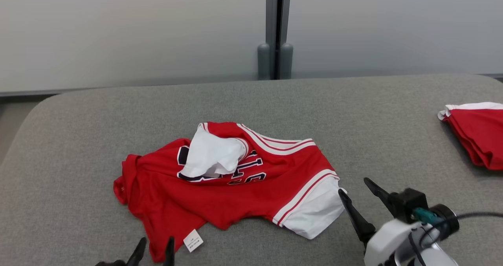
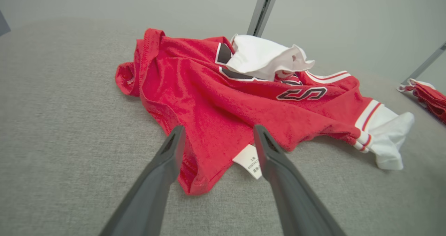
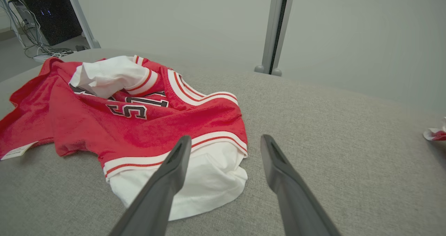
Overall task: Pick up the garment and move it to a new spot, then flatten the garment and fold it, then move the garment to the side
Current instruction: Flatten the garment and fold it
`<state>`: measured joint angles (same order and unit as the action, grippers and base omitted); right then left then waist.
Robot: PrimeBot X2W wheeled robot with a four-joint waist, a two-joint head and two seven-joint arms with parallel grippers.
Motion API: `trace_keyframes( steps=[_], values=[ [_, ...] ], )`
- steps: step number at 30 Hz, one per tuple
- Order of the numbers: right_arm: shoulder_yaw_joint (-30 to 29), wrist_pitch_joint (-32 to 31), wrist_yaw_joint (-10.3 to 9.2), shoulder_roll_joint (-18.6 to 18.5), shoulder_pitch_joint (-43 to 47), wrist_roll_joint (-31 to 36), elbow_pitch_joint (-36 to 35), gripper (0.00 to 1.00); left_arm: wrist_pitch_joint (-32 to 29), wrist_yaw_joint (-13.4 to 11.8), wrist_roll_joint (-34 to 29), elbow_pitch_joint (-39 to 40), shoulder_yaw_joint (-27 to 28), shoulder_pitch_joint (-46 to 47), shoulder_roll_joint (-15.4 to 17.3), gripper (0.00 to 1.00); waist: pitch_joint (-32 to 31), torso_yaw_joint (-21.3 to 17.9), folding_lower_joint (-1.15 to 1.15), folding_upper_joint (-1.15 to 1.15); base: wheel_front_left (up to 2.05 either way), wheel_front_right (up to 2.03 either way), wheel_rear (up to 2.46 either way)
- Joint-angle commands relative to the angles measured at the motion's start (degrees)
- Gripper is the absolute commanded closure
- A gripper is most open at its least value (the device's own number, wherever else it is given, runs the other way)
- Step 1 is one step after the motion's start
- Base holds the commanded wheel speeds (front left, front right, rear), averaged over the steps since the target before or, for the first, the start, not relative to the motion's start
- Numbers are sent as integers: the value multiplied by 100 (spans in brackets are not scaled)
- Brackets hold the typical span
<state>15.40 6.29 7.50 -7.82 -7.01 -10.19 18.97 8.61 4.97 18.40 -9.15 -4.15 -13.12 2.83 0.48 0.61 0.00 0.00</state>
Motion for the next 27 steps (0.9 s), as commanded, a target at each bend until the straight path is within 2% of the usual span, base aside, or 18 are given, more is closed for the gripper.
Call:
trace_keyframes(
  steps=[1,7,16,24,27],
  values=[
    [157,-222,-2,-112,-234,-93,131,0,-222,34,46,41,-93,193,13,0,280,113,0,0,0,0,0],
    [826,-1187,-2,-464,-1036,-339,636,0,-1018,11,127,72,-307,511,43,0,689,374,0,0,0,0,0],
    [1174,-1896,-2,-710,-1143,-744,823,0,-1625,8,303,178,-536,505,38,0,940,531,0,0,0,0,0],
    [1312,-2308,-2,-797,-1099,-859,700,0,-1685,-322,329,183,-426,382,54,0,1083,452,0,0,0,0,0],
    [1295,-2321,-2,-808,-1107,-865,618,0,-1671,-372,298,237,-413,319,71,0,1116,440,0,0,0,0,0]
  ],
)
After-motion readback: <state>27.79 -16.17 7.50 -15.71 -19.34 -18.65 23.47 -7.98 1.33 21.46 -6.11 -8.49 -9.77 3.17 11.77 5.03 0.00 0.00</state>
